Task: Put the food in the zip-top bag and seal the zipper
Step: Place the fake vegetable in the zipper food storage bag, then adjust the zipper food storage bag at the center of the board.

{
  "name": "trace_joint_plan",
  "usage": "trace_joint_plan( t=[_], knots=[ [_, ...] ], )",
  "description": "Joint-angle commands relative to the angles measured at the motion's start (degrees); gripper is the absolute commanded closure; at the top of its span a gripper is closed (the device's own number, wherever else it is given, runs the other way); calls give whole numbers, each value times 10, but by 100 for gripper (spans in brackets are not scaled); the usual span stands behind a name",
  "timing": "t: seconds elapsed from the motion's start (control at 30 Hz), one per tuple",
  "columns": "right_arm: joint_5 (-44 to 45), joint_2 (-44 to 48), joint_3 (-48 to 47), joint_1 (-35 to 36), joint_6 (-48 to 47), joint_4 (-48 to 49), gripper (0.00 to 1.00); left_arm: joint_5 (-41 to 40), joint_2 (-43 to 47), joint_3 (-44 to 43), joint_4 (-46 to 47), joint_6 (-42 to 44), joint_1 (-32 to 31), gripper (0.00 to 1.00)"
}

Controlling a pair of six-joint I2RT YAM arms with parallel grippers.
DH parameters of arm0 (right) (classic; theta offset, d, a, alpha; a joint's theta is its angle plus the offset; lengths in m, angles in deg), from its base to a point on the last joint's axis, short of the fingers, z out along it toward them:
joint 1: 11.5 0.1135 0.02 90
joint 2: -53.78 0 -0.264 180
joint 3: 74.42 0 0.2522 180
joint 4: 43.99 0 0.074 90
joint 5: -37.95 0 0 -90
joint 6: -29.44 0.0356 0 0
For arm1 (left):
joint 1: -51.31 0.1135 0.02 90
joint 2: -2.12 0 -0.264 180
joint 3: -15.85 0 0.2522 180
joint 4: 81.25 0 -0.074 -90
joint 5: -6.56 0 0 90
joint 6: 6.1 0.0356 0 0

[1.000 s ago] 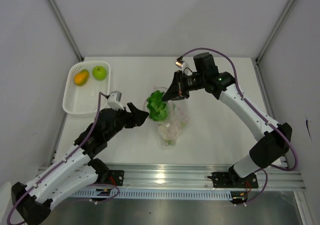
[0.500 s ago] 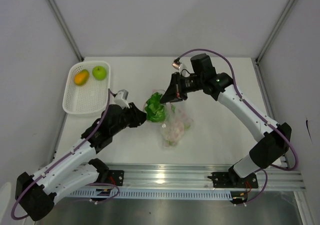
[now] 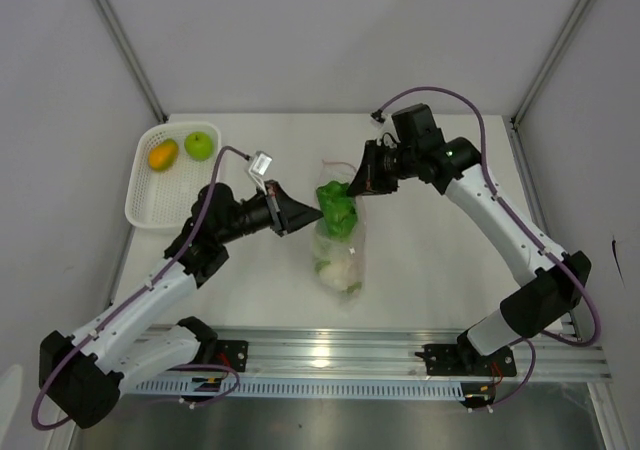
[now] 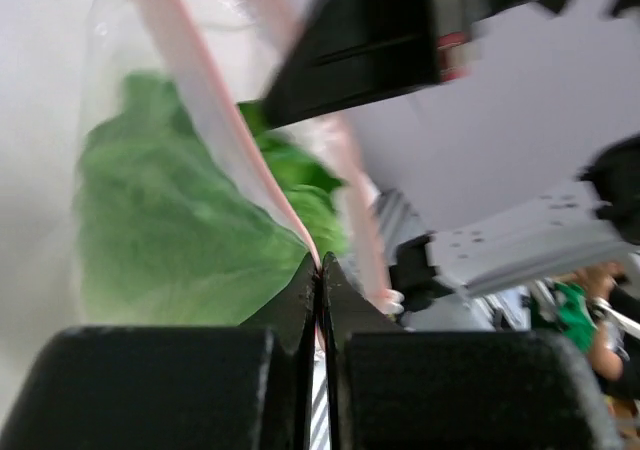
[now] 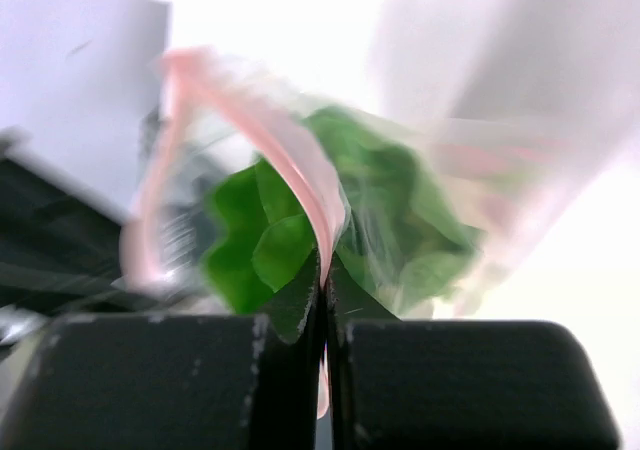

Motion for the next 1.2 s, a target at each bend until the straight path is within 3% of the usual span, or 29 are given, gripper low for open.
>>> trace_joint_plan(
  t=[0.0,0.1,0.17,0.27,0.4,0.53,0.57,0.67,0.8,0.93,1.07,1.17],
  knots=[
    [127,53,-62,-15,-57,-55,100,153,-25,-92,116,-55,12,99],
    [113,70,-92,-13,-61,-46,100,166,-36,-119,92,-74,12,99],
    [106,88,-92,-15,-64,-36,100,118,-29,-118,54,-50,12,99],
    [111,102,-50,-17,-67,-10,100,36,-30,-103,-53,-16,16,99],
    [91,70,-6,-39,-64,-8,100,25,-90,-89,-115,14,25,99],
    [85,61,-48,-41,-71,-10,100,126,-131,-81,-66,-20,29,99],
    [83,69,-78,-41,-73,-7,100,143,-123,-76,32,-41,27,99],
    [66,81,-115,-41,-82,4,100,146,-79,-76,115,-71,7,99],
    [11,108,-51,-41,-63,79,99,99,-74,-115,0,-15,-10,99],
    [-19,79,54,-39,-14,141,100,1,-100,-66,-72,-11,-3,99],
    [-10,24,69,-41,-16,135,100,42,-196,-68,-90,9,15,99],
    [60,20,7,-41,-53,87,100,82,-226,-92,-72,11,14,99]
  ],
)
